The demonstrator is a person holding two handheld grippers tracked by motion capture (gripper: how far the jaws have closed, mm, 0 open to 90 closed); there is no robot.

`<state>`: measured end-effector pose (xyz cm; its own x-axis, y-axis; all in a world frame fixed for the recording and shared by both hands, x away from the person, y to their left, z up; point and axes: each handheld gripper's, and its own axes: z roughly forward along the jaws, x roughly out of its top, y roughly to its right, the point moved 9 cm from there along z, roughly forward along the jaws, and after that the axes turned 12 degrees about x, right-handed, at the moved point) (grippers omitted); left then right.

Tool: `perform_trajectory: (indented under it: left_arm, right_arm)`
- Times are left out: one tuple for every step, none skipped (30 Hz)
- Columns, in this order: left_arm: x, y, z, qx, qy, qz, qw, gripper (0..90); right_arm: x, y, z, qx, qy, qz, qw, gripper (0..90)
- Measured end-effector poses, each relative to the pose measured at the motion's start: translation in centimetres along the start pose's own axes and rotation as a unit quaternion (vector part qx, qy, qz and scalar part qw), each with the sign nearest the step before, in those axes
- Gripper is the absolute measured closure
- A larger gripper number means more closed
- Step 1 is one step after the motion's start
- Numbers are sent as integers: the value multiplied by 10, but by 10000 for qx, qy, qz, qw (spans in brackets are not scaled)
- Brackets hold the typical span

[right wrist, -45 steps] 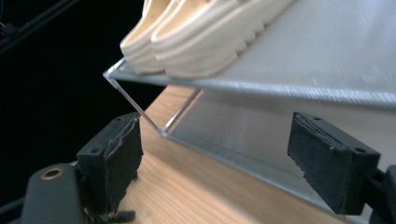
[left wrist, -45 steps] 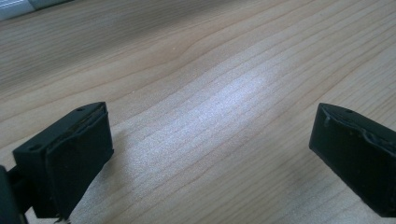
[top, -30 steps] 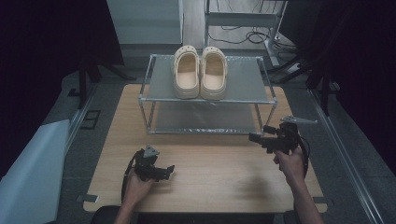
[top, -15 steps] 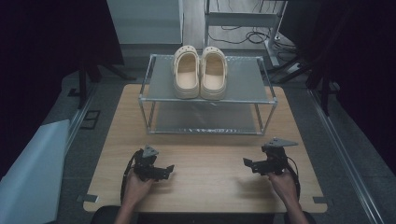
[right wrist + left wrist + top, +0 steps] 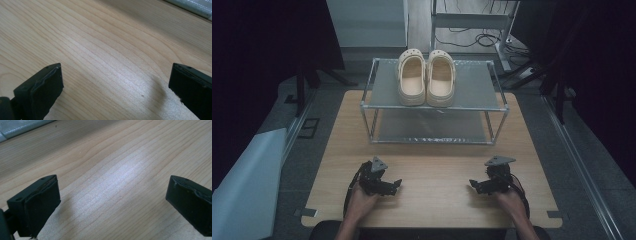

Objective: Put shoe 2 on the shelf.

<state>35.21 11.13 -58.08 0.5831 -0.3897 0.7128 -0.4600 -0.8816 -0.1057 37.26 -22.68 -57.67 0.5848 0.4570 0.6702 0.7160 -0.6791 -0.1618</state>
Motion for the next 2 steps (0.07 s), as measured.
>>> perform_trajectory:
  left_arm:
    - [0, 0, 0, 0, 0, 0, 10000, 0]
    - [0, 0, 0, -8, -6, -23, 10000, 0]
  right_arm:
    - [0, 0, 0, 0, 0, 0, 10000, 0]
    - [-1, 0, 1, -7, -24, -22, 10000, 0]
